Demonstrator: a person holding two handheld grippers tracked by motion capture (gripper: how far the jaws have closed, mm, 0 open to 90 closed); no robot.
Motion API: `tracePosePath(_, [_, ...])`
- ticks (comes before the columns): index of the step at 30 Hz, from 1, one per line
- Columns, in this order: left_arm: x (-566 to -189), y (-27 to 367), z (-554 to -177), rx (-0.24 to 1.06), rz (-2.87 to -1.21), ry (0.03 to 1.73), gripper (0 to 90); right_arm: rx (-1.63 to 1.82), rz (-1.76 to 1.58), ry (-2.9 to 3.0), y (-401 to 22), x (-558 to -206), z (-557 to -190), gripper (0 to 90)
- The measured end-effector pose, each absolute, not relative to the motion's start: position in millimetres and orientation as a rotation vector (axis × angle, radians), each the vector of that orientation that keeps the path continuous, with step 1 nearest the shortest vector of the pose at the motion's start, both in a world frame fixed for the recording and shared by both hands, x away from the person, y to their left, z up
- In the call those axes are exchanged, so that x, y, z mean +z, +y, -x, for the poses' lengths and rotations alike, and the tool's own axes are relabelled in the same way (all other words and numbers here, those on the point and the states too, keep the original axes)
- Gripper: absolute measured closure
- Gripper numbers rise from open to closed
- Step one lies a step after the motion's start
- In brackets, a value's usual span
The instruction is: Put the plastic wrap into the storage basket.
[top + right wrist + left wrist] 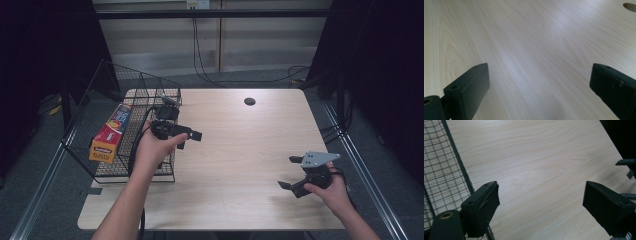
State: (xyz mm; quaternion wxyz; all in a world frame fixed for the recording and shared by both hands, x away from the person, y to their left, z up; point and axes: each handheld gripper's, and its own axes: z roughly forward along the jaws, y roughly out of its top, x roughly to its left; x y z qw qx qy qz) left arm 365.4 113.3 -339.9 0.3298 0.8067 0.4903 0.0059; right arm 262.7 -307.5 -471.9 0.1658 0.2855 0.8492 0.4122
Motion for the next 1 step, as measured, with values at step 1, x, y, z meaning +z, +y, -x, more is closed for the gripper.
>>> tracePosePath(1, [-341.8, 111.6, -363.8, 0.011, -2.108, 1.267, 13.1, 1.166, -0.82, 2.42, -307.7, -472.8, -262.4, 2.5])
